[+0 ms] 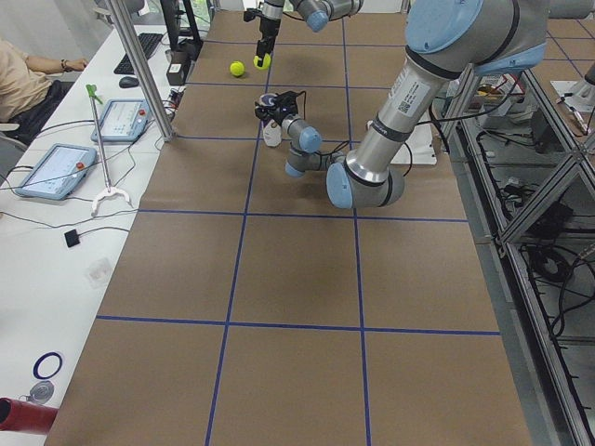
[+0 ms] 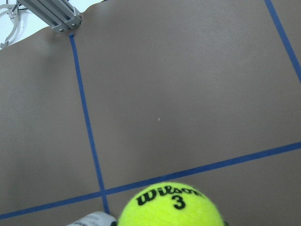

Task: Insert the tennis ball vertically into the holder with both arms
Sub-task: 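Carry the ball with the right gripper over the can's open top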

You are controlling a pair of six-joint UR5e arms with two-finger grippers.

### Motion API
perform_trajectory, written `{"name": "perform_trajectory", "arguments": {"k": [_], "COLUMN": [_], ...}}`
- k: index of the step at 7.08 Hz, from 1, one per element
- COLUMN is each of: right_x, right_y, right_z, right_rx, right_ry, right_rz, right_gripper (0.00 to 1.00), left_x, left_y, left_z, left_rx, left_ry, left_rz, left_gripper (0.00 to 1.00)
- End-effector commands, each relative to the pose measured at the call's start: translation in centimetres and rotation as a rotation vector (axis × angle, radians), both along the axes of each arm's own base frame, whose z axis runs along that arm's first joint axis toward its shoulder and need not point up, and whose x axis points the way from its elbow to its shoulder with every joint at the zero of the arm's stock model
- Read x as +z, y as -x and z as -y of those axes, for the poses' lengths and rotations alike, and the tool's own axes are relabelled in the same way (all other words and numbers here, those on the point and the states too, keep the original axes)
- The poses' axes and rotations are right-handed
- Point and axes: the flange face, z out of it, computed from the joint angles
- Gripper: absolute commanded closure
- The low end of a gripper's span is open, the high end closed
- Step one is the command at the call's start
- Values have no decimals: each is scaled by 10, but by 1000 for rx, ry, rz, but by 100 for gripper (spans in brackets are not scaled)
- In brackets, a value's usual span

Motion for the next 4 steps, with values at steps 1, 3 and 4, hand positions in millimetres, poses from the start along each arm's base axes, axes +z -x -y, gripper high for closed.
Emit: {"name": "perform_trajectory", "arguments": {"k": [1,3,4], "right_x": [-76,-111,-109], "right_y": [33,80,104], "right_z": [-18,-3,-4], "right_rx": [15,25,35], "right_ry": [51,109,104], "right_rz": [-8,-37,-74], "right_gripper": [94,91,87], "left_x": [-1,-2,-2], "left_y": [-2,-3,-3], "left_z": [1,0,0], "left_rx": [1,3,3], "left_ry": [7,9,9], "left_rz": [15,20,20], "left_gripper": [1,1,1]}}
